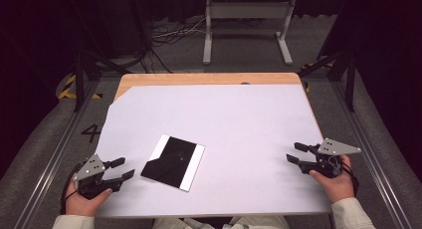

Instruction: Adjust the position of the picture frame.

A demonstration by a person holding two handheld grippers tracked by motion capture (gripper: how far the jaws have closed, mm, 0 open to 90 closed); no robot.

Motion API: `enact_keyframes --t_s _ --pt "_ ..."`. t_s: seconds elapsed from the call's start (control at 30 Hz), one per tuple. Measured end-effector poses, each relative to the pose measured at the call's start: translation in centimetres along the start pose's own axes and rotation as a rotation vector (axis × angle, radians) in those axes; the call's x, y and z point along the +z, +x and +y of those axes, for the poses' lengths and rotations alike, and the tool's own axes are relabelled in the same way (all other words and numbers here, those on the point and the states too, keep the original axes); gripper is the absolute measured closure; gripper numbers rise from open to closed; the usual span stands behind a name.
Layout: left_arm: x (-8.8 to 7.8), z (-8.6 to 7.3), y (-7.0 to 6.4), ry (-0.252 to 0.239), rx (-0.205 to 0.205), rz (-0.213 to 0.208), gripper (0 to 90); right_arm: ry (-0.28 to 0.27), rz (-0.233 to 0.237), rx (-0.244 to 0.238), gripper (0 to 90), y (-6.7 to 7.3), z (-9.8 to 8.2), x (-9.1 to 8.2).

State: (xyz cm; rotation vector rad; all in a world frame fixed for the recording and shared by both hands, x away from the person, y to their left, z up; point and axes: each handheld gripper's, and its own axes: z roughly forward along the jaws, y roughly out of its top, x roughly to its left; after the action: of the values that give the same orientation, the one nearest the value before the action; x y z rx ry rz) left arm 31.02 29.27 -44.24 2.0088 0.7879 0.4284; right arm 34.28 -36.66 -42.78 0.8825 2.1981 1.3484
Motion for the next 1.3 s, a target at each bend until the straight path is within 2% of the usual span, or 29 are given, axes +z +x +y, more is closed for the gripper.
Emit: enact_keyframes --t_s 0.27,0.37,0.47,0.53,0.6,0.63,0.77,0.97,1.0,1.03,1.13,1.3 --pt "0.8 0.6 -0.5 0.012 0.003 -0.04 41.2 -0.029 0.032 0.0 46.9 0.0 -0.2 0.3" --pt "1.2 0.8 -0.8 0.02 0.005 -0.05 41.3 -0.03 0.025 -0.007 47.6 0.0 -0.2 0.2" --pt "1.6 1.1 -1.0 0.033 0.02 -0.06 41.9 -0.023 0.037 0.003 53.3 0.1 -0.2 0.2" --pt "1.8 1.2 -1.2 0.042 0.015 -0.071 42.5 -0.01 0.04 0.007 55.1 0.1 -0.2 0.2" --pt "2.2 1.4 -1.4 0.071 0.022 -0.087 42.8 -0.005 0.044 0.005 56.4 0.1 -0.1 0.4" --pt "2.2 1.4 -1.4 0.071 0.022 -0.087 43.0 -0.005 0.044 0.005 56.4 0.1 -0.1 0.4" --pt "3.1 1.6 -1.8 0.124 0.04 -0.093 43.2 0.001 0.06 -0.004 57.2 0.3 0.0 0.7" --pt "4.2 1.7 -2.0 0.159 0.036 -0.125 45.7 0.034 0.075 0.002 58.5 0.6 0.0 0.7" --pt "4.2 1.7 -2.0 0.159 0.036 -0.125 45.7 0.034 0.075 0.002 58.5 0.6 0.0 0.7" --pt "4.4 1.7 -2.0 0.185 0.04 -0.113 46.0 0.036 0.079 0.001 58.6 0.6 -0.1 0.7" --pt "4.4 1.6 -1.9 0.189 0.021 -0.122 46.1 0.034 0.082 0.002 58.6 0.6 -0.1 0.7" --pt "4.3 1.3 -1.7 0.235 0.04 -0.124 49.3 0.037 0.09 -0.003 58.4 0.6 -0.2 0.6"
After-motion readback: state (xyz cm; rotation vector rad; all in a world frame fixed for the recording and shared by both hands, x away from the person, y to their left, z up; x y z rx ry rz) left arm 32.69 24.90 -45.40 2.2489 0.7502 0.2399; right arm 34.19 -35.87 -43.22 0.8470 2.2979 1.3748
